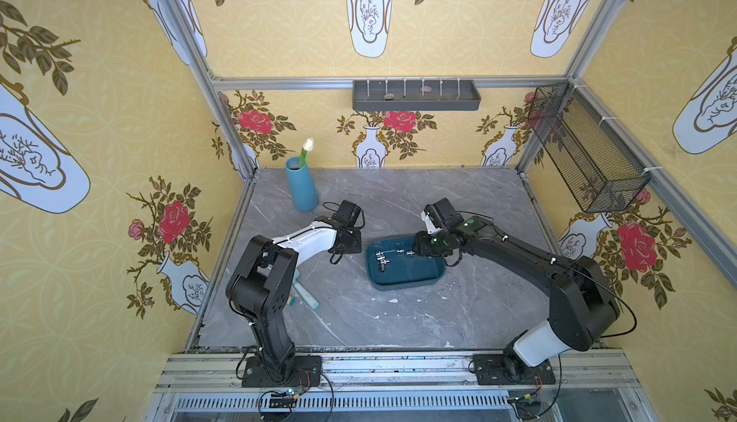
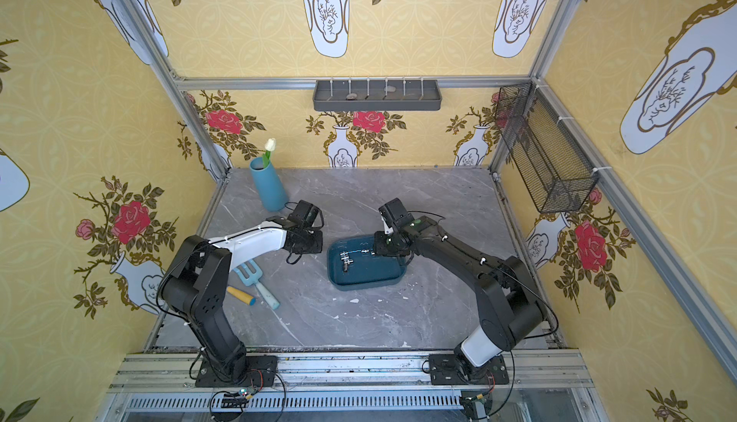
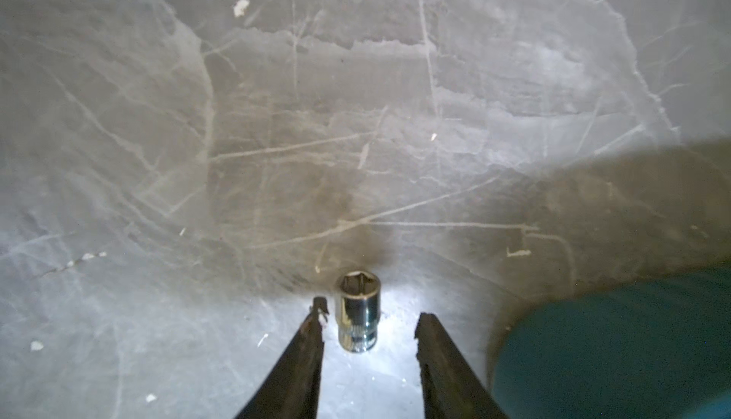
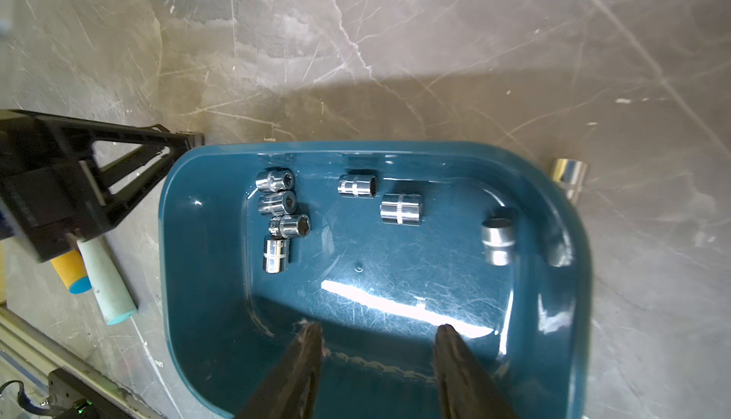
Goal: Take out the socket from the storage box
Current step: Pick up the socket head from the storage box.
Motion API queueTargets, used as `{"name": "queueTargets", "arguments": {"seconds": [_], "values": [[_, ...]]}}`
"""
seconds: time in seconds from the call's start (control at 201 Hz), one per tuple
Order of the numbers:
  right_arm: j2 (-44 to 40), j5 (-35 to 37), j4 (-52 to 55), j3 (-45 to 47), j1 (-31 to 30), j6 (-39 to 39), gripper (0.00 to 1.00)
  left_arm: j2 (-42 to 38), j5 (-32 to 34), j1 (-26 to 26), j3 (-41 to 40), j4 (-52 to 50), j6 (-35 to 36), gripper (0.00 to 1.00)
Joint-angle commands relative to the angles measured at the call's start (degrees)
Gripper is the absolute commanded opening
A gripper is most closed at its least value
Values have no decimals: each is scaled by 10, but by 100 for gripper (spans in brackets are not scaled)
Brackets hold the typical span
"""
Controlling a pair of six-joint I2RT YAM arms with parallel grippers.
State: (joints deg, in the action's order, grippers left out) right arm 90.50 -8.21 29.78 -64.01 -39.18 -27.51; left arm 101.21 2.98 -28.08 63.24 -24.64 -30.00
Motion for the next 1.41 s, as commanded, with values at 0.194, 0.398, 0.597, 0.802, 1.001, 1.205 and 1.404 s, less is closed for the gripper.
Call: {"name": "queueTargets", "arguments": {"seconds": [0.194, 0.398, 0.597, 0.802, 1.001, 1.205, 1.404], "values": [[55, 57, -29, -30, -69, -73, 51, -78, -11, 8, -23, -13, -10, 50], [106, 90, -39, -60, -112, -105, 51, -148, -40, 17, -44, -14, -20, 55], [143, 110, -56, -78, -133, -117, 53, -206, -56, 25, -71, -5, -31, 59], [180, 117, -65, -94, -148, -120, 57, -236, -61, 43, -84, -6, -26, 61], [205, 121, -72, -107, -153, -119, 61, -244, -66, 55, -92, -7, -20, 62], [222, 139, -69, -116, -153, -104, 61, -246, -73, 59, -95, -5, -21, 62], [236, 142, -73, -122, -154, -91, 60, -243, -78, 62, -95, -2, -19, 62]]}}
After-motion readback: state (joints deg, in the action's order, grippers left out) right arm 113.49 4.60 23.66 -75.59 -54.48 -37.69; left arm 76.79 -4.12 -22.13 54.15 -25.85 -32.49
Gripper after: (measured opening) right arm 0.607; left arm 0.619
